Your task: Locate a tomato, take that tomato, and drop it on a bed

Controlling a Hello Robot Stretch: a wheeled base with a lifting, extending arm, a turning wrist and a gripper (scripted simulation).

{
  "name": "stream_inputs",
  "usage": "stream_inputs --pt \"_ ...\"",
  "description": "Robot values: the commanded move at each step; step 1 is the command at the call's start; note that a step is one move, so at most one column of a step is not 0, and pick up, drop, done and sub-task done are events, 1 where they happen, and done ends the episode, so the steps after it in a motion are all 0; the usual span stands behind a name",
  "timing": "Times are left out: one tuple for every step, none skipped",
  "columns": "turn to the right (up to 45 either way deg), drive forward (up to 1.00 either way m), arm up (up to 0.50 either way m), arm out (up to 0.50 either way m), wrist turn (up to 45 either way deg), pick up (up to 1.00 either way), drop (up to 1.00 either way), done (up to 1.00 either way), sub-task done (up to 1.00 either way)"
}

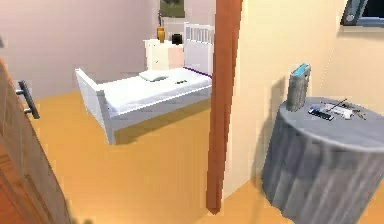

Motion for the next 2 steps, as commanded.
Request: stream_inputs --pt "-12.0 0.00 0.00 0.00 0.0 0.00 0.00 0.00 0.00" --pt "0.0 1.00 0.00 0.00 0.0 0.00 0.00 0.00 0.00"
